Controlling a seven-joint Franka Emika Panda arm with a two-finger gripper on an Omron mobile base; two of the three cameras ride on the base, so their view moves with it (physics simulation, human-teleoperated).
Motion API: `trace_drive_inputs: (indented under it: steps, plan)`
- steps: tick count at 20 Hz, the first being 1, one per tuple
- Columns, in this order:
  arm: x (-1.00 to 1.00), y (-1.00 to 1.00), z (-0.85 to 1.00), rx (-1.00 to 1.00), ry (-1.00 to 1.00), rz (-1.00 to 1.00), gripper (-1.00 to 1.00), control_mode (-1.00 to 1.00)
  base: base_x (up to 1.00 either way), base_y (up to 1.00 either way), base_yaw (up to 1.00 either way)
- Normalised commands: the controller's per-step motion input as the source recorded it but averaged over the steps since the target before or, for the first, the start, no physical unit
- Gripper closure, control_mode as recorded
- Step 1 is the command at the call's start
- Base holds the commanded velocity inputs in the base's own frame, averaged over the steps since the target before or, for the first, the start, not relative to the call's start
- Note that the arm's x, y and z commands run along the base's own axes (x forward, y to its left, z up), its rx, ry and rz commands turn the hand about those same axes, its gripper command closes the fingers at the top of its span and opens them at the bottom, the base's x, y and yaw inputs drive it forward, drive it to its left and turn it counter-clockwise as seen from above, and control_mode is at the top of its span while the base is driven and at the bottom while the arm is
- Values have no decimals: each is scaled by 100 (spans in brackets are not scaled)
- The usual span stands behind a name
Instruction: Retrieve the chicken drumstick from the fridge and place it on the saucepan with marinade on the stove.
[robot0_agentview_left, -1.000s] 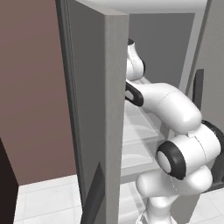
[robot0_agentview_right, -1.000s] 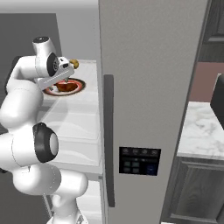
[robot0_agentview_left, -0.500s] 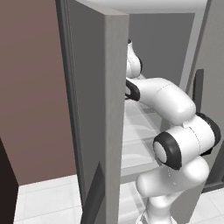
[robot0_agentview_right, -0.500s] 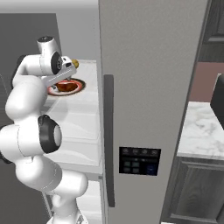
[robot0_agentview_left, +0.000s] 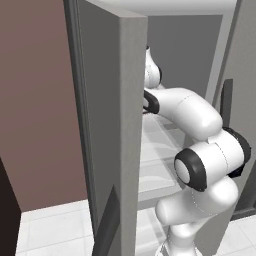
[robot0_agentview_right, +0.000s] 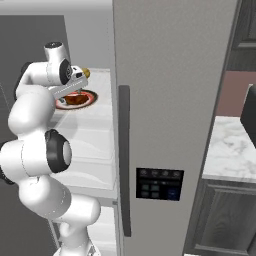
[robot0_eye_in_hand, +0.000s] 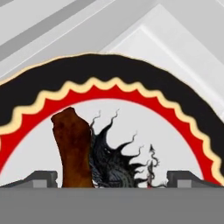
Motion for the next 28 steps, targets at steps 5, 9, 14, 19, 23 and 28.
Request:
trace_drive_inputs:
  steps: [5, 9, 14, 19, 23, 28]
  plan:
    - [0, 0, -8, 0, 1, 0, -100, -100, 0, 0, 0]
    - [0, 0, -6, 0, 3, 0, 100, -100, 0, 0, 0]
    - [2, 0, -1, 0, 2, 0, 100, -100, 0, 0, 0]
    - [0, 0, 0, 0, 1, 0, 100, -100, 0, 0, 0]
    - [0, 0, 0, 0, 0, 0, 100, -100, 0, 0, 0]
    - [-8, 0, 0, 0, -16, -2, 100, -100, 0, 0, 0]
